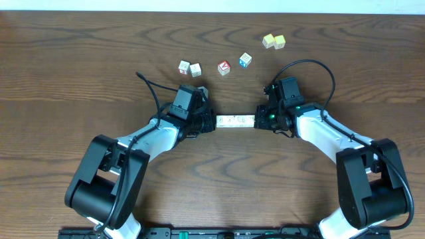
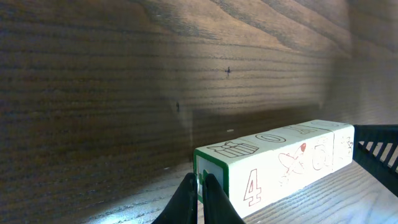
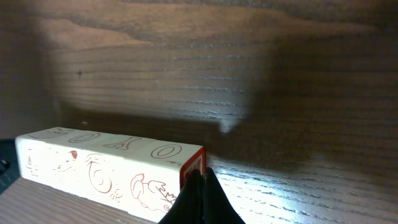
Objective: Lift 4 blocks
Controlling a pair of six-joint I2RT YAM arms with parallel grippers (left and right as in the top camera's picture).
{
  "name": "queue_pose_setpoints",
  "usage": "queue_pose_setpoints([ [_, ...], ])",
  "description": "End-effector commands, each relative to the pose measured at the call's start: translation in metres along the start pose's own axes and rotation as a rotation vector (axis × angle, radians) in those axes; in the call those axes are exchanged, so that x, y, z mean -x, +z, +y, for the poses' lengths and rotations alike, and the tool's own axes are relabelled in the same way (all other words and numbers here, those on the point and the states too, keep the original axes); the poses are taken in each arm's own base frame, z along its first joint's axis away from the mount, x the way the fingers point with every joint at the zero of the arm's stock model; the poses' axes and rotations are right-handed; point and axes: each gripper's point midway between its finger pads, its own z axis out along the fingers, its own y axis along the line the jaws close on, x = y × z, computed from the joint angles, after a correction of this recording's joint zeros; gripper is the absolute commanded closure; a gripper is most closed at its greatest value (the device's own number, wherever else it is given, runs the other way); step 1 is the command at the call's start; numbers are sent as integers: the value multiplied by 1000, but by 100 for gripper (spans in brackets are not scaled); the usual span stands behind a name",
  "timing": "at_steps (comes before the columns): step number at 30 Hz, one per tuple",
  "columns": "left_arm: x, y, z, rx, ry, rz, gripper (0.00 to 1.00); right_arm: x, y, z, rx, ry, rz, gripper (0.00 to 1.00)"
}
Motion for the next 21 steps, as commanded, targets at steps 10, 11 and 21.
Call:
queue_pose_setpoints([
  [10,-7,4,-14,-45,5,25,93,-7,5,27,91,-23,34,99],
  [11,-7,4,-14,-45,5,25,93,-8,5,28,92,-25,34,99],
  [21,-9,7,-27,-70,38,20,93,-11,7,46,128,-60,32,99],
])
